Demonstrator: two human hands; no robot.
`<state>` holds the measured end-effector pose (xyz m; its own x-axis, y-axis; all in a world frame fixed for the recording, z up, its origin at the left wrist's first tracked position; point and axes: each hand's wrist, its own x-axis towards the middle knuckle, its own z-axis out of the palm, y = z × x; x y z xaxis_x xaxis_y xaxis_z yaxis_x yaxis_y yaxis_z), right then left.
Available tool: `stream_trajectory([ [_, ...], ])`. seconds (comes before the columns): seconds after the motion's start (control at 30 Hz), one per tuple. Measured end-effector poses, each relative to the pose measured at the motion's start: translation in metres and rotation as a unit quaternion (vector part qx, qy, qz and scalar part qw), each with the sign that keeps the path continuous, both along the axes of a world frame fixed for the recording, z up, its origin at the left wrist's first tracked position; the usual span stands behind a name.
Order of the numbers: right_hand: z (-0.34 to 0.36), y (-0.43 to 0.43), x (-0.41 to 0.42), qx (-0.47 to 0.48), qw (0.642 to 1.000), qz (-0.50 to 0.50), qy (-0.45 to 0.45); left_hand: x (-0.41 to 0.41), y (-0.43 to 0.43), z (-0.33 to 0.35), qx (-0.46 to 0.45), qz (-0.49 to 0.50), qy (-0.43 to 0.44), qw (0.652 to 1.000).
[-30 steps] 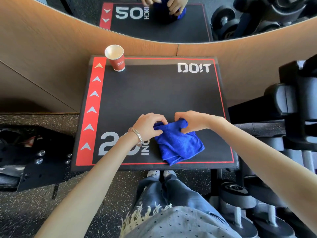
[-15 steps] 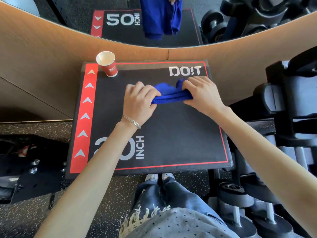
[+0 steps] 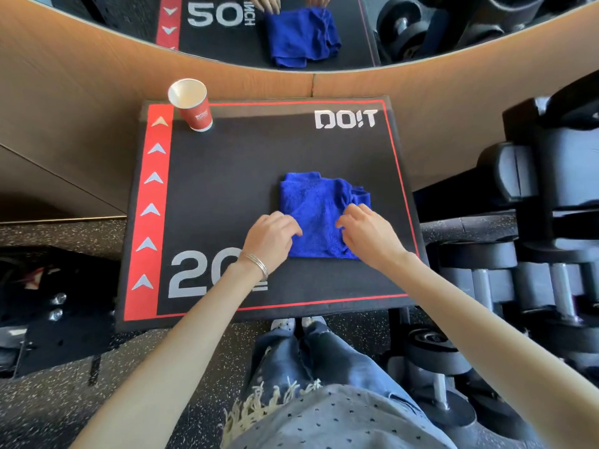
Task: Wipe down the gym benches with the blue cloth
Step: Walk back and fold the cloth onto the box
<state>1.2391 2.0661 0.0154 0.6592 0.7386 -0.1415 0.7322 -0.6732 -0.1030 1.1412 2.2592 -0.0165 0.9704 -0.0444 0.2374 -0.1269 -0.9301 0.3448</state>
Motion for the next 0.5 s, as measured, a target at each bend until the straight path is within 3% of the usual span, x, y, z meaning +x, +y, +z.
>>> stream_trajectory([
  [0.07, 0.0, 0.013, 0.005, 0.099, 0.995, 0.025, 0.011, 0.017, 0.0, 0.004, 0.013, 0.024, 0.008, 1.0],
  [0.1, -0.001, 0.019, 0.009, 0.099, 0.994, 0.035, 0.03, 0.025, -0.002, 0.005, 0.032, 0.017, 0.065, 0.997],
  [0.2, -0.014, 0.012, 0.024, -0.061, 0.994, 0.043, 0.075, 0.036, -0.003, 0.006, 0.1, -0.009, 0.267, 0.958],
  [0.27, -0.019, -0.006, 0.034, -0.161, 0.985, -0.006, 0.059, 0.038, 0.003, 0.005, 0.12, 0.022, 0.33, 0.936],
  [0.33, -0.014, -0.021, 0.037, -0.169, 0.981, -0.085, 0.041, 0.035, 0.01, 0.009, 0.11, 0.085, 0.332, 0.933],
  [0.4, -0.007, -0.02, 0.029, -0.108, 0.982, -0.153, 0.025, 0.03, 0.01, 0.014, 0.123, 0.107, 0.292, 0.942],
  [0.5, 0.0, 0.007, 0.003, 0.037, 0.992, -0.101, 0.06, 0.018, 0.004, 0.014, 0.139, 0.042, 0.257, 0.955],
])
